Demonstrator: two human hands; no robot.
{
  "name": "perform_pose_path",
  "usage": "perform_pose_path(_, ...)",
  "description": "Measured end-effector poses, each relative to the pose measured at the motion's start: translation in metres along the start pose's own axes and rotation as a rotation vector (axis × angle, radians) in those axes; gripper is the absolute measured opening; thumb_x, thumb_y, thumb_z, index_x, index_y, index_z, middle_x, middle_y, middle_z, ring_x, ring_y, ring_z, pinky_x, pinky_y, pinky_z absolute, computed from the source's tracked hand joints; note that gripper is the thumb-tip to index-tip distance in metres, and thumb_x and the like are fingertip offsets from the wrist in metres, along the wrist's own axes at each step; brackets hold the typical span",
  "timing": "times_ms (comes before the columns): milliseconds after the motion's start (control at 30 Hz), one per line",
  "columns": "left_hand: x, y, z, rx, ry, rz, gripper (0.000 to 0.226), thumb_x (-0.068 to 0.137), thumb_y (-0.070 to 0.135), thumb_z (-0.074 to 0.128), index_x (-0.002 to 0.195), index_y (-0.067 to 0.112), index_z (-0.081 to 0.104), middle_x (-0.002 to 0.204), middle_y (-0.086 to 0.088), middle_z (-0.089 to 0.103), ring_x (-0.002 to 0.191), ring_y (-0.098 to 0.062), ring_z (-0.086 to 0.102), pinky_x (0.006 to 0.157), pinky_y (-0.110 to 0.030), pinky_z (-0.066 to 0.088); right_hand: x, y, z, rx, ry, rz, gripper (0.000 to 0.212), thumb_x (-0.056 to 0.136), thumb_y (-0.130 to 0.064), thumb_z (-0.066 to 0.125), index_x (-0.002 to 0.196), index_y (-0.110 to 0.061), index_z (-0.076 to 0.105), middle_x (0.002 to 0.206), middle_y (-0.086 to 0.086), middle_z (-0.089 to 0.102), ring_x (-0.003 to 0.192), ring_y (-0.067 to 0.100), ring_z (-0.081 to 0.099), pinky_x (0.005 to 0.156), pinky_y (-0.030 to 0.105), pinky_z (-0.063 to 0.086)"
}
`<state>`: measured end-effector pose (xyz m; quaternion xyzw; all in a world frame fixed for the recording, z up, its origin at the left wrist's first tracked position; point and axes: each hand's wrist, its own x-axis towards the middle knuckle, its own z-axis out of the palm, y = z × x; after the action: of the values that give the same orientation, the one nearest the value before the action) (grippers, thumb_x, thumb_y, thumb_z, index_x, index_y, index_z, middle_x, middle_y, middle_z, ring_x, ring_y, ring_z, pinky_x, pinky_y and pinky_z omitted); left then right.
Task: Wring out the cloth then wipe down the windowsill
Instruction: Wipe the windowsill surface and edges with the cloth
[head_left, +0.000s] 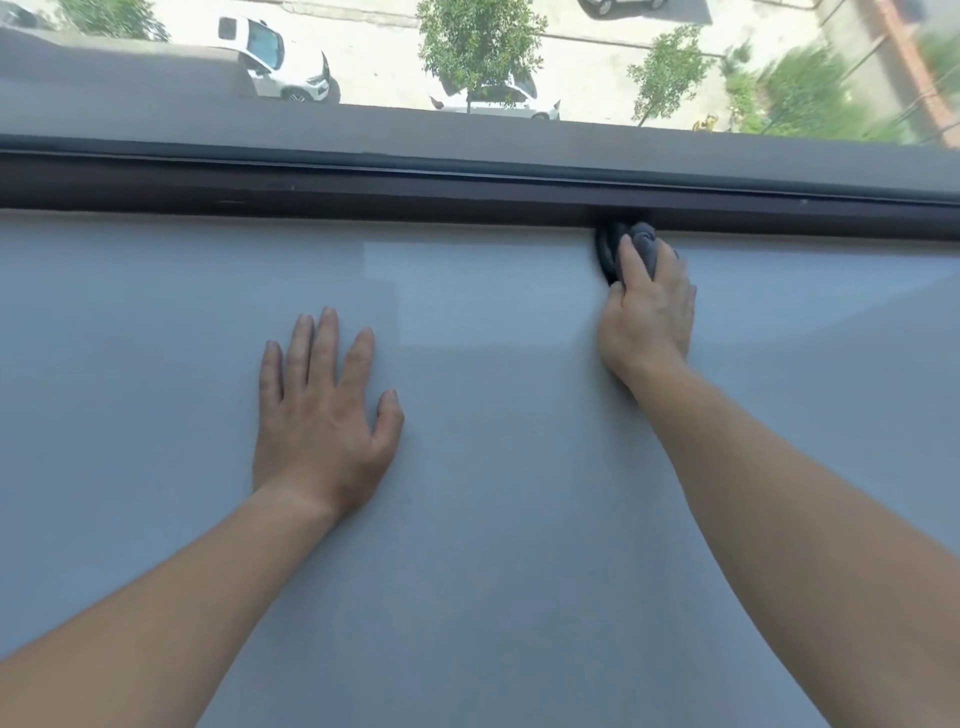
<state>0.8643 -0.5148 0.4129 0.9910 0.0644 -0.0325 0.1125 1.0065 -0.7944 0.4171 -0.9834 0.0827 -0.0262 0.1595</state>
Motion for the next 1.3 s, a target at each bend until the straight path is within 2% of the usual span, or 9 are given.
perform_pose_path(167, -0.002, 0.000, 0.002, 0.001, 0.011, 0.014, 0.069, 0.091, 0.050, 0.024, 0.153, 0.018, 0.029, 0.164, -0.012, 0.013, 0.152, -0.026, 0.003, 0.122, -0.046, -0.002, -0.027, 0.011, 0.002, -0.057, -0.214, -0.543, 0.052, 0.097, -0.022, 0.040, 0.149, -0.029, 0.040, 0.159, 0.004, 0.027, 0.148, 0.028, 0.018, 0.122, 0.053, 0.005)
perform_pose_path(367, -0.003, 0.013, 0.000, 0.040, 0.044, 0.026, 0.061, 0.090, 0.040, 0.029, 0.144, 0.013, 0.041, 0.159, -0.021, 0.024, 0.150, -0.034, 0.016, 0.121, -0.053, 0.003, 0.022, 0.036, -0.008, -0.009, -0.026, -0.103, 0.053, 0.095, -0.024, 0.039, 0.148, -0.030, 0.042, 0.157, 0.004, 0.030, 0.144, 0.029, 0.026, 0.120, 0.052, 0.014)
perform_pose_path(600, -0.019, 0.107, 0.016, -0.159, -0.022, 0.070, 0.068, 0.090, 0.049, 0.022, 0.151, 0.020, 0.034, 0.164, -0.012, 0.015, 0.153, -0.025, 0.005, 0.123, -0.045, -0.003, -0.046, 0.034, -0.006, -0.016, -0.223, -0.674, 0.052, 0.098, -0.026, 0.040, 0.149, -0.032, 0.039, 0.160, 0.001, 0.027, 0.150, 0.026, 0.016, 0.122, 0.049, 0.002)
perform_pose_path(833, -0.025, 0.115, 0.027, -0.041, -0.023, 0.036, 0.069, 0.092, 0.052, 0.022, 0.155, 0.024, 0.023, 0.166, -0.007, 0.001, 0.152, -0.018, -0.009, 0.123, -0.046, -0.002, 0.014, 0.059, -0.014, 0.015, -0.055, -0.156, 0.055, 0.097, -0.023, 0.041, 0.151, -0.030, 0.035, 0.161, 0.005, 0.022, 0.149, 0.030, 0.015, 0.122, 0.050, 0.007)
perform_pose_path(900, -0.025, 0.116, 0.027, -0.030, -0.021, 0.034, 0.068, 0.092, 0.052, 0.023, 0.155, 0.024, 0.024, 0.166, -0.007, 0.002, 0.152, -0.018, -0.008, 0.123, -0.046, -0.001, -0.019, 0.045, -0.010, 0.069, -0.092, -0.289, 0.058, 0.094, -0.017, 0.046, 0.150, -0.029, 0.037, 0.162, 0.005, 0.022, 0.150, 0.033, 0.012, 0.123, 0.049, 0.005)
perform_pose_path(1000, -0.026, 0.116, 0.027, -0.018, -0.014, 0.029, 0.068, 0.092, 0.051, 0.026, 0.154, 0.023, 0.027, 0.166, -0.008, 0.006, 0.153, -0.018, -0.005, 0.123, -0.046, 0.001, -0.073, 0.045, -0.009, 0.041, -0.213, -0.685, 0.059, 0.091, -0.017, 0.051, 0.148, -0.029, 0.041, 0.160, 0.004, 0.027, 0.150, 0.033, 0.016, 0.122, 0.052, 0.008)
perform_pose_path(1067, -0.026, 0.117, 0.026, -0.020, -0.021, 0.023, 0.068, 0.092, 0.051, 0.026, 0.154, 0.024, 0.026, 0.166, -0.007, 0.005, 0.153, -0.017, -0.006, 0.123, -0.046, 0.002, -0.057, 0.059, -0.013, 0.003, -0.245, -0.777, 0.057, 0.092, -0.020, 0.050, 0.148, -0.031, 0.042, 0.159, 0.005, 0.029, 0.149, 0.032, 0.020, 0.122, 0.053, 0.010)
perform_pose_path(1233, -0.027, 0.116, 0.026, -0.015, -0.032, 0.026, 0.068, 0.092, 0.052, 0.022, 0.155, 0.025, 0.022, 0.167, -0.005, 0.000, 0.152, -0.016, -0.011, 0.123, -0.045, 0.000, 0.013, 0.080, -0.024, 0.070, -0.112, -0.229, 0.052, 0.099, -0.021, 0.044, 0.150, -0.030, 0.038, 0.160, 0.004, 0.023, 0.150, 0.029, 0.013, 0.123, 0.050, 0.005)
perform_pose_path(1300, -0.027, 0.116, 0.026, -0.017, -0.029, 0.026, 0.068, 0.093, 0.052, 0.022, 0.155, 0.024, 0.021, 0.167, -0.005, 0.000, 0.152, -0.015, -0.011, 0.123, -0.045, -0.001, -0.016, 0.070, -0.022, 0.078, -0.099, -0.245, 0.054, 0.098, -0.020, 0.044, 0.151, -0.029, 0.037, 0.162, 0.004, 0.021, 0.150, 0.031, 0.011, 0.123, 0.049, 0.004)
